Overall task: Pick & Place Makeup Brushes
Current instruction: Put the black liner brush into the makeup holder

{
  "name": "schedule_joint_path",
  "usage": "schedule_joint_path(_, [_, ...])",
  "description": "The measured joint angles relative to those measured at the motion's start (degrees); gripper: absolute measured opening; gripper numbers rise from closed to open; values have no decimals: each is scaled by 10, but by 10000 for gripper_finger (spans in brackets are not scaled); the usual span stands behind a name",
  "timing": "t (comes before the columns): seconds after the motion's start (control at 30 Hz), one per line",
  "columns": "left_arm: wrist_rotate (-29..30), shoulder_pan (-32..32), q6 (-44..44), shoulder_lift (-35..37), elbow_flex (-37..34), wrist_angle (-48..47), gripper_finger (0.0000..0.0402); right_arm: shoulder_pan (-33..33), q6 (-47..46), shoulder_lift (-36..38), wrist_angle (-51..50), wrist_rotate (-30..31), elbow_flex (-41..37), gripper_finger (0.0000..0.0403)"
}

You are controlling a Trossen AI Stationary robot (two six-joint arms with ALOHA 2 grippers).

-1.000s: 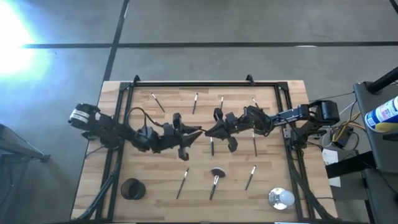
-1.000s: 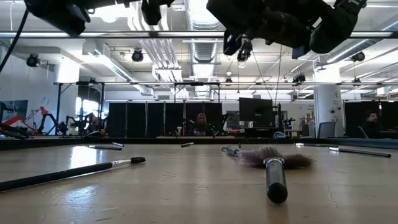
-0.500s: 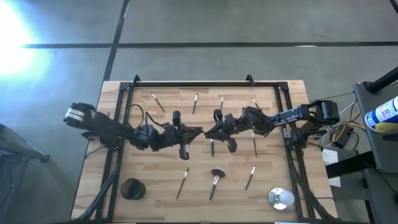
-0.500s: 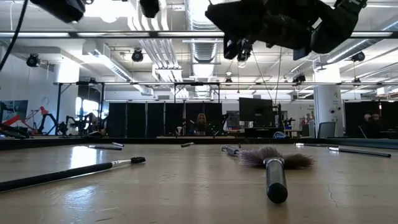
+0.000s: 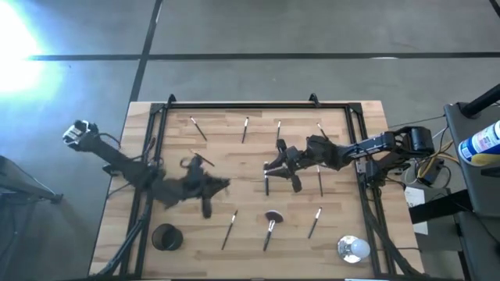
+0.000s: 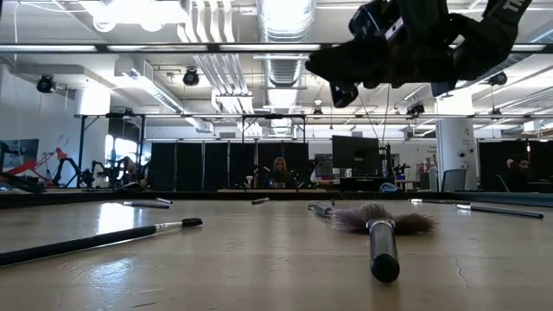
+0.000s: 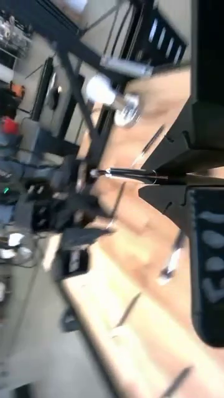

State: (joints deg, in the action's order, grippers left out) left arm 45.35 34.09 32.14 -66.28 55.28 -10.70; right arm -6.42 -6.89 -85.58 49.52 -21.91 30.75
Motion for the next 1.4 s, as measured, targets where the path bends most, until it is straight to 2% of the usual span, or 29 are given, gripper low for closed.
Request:
schedule_joint_path(0.1, [75, 87, 125, -23, 33, -97, 12, 0, 2, 0, 6, 14, -13, 18])
schedule_joint_path(0.23, [185, 202, 314, -66, 73, -223, 12, 0, 5, 1, 14, 26, -21, 9])
schedule_joint_path(0.33, [226, 261, 459, -111, 103, -333, 12, 0, 6, 1, 21, 26, -21, 8])
schedule_joint_path(0.43, [213, 283, 597, -161, 139, -469, 12, 0, 6, 1, 26, 26, -21, 8])
schedule_joint_path(0.57, [120, 288, 726, -221, 190, -633, 12, 0, 2, 1, 27, 28, -21, 8])
schedule_joint_path(0.8, [53, 325, 849, -277, 277, -794, 12, 0, -2, 1, 30, 46, -21, 8])
schedule_joint_path(1.07, [-21, 338, 893, -305, 267, -794, 12, 0, 0, 1, 32, 56, -21, 8])
schedule_joint_path(1.4, [-58, 347, 903, -305, 229, -793, 12, 0, 10, 1, 31, 56, -12, 8])
